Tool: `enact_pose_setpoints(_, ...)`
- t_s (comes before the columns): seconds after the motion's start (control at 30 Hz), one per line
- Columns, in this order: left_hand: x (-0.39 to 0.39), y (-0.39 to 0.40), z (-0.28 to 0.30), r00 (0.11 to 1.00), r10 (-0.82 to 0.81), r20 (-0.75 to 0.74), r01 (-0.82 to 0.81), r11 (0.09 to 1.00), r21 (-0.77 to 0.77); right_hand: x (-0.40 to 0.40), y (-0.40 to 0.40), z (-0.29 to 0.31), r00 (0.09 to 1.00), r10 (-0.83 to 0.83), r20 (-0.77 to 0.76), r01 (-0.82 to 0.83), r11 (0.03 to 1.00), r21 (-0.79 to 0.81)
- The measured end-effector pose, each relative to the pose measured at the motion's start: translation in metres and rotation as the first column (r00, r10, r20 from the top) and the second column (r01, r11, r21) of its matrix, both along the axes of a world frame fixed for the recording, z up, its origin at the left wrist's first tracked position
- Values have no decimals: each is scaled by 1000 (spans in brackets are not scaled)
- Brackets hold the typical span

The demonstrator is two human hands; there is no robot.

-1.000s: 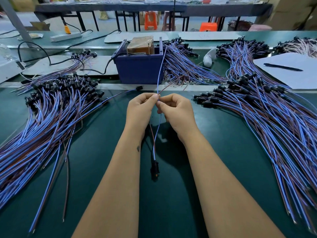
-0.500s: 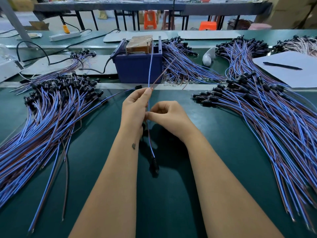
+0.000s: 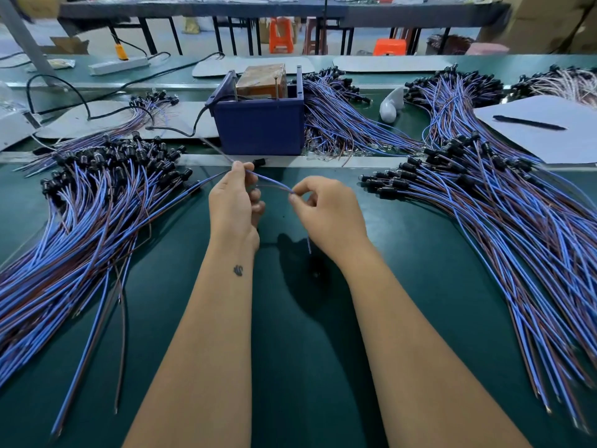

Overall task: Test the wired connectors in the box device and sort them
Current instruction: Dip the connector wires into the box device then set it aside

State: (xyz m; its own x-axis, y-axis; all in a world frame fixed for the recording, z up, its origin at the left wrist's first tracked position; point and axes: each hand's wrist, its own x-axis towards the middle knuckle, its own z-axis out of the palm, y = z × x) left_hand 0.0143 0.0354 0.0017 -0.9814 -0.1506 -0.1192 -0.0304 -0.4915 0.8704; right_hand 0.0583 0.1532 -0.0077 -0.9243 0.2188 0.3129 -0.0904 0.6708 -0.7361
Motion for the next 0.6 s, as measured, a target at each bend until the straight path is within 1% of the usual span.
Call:
enact_pose_setpoints(0.07, 2, 1, 3, 1000, -11, 27, 8, 995, 100, 2, 1, 3, 988, -113, -106, 120, 991, 67)
enact_pose_setpoints(0.1, 3, 0, 4, 999, -25, 34, 20, 986, 164, 3, 1, 4, 977, -155, -148, 166, 984, 69)
enact_pose_setpoints(0.13, 3, -1, 5, 998, -44, 36, 35, 973, 230, 3, 1, 5, 966, -187, -179, 193, 981, 18)
enact_pose_setpoints(0.17, 3, -4, 5, 997, -65, 34, 52, 955, 293, 4, 2, 6, 958, -209, -199, 191, 976, -105)
enact_pose_setpoints(0.2, 2, -7, 5, 996, -86, 30, 70, 935, 348, 6, 3, 8, 953, -223, -203, 162, 947, -278)
enact_pose_setpoints(0.23, 2, -10, 5, 994, -105, 25, 88, 919, 384, 6, 4, 10, 951, -234, -201, 121, 882, -456)
enact_pose_setpoints(0.27, 1, -11, 5, 992, -123, 20, 105, 915, 390, 6, 6, 12, 949, -245, -201, 79, 797, -599)
enact_pose_setpoints(0.3, 1, -11, 4, 990, -140, 20, 124, 927, 355, 5, 9, 13, 944, -258, -205, 46, 719, -693)
enact_pose_setpoints(0.33, 0, -10, 2, 987, -157, 29, 144, 953, 268, 4, 12, 14, 936, -283, -210, 34, 665, -746)
enact_pose_setpoints(0.37, 0, -6, 0, 985, -170, 43, 163, 979, 124, 3, 15, 13, 925, -316, -213, 39, 634, -772)
enact_pose_setpoints(0.4, 0, -2, -2, 983, -177, 55, 180, 982, -61, 2, 18, 12, 912, -351, -213, 58, 623, -780)
enact_pose_setpoints(0.43, 1, 2, -6, 982, -179, 53, 187, 950, -250, 1, 20, 11, 898, -386, -211, 90, 631, -771)
enact_pose_setpoints(0.47, 2, 6, -9, 982, -184, 36, 182, 894, -409, 0, 23, 9, 886, -414, -207, 123, 641, -758)
enact_pose_setpoints(0.5, 3, 10, -12, 981, -192, 12, 170, 838, -519, -1, 25, 7, 878, -437, -198, 151, 644, -750)
enact_pose_setpoints(0.53, 4, 13, -15, 979, -201, -14, 156, 799, -580, -1, 27, 6, 873, -454, -181, 173, 633, -755)
enact_pose_setpoints(0.57, 6, 14, -16, 978, -204, -37, 142, 790, -596, -2, 29, 4, 871, -466, -158, 187, 610, -770)
enact_pose_setpoints(0.6, 6, 15, -16, 979, -194, -57, 129, 813, -569, -3, 31, 3, 871, -473, -130, 198, 582, -789)
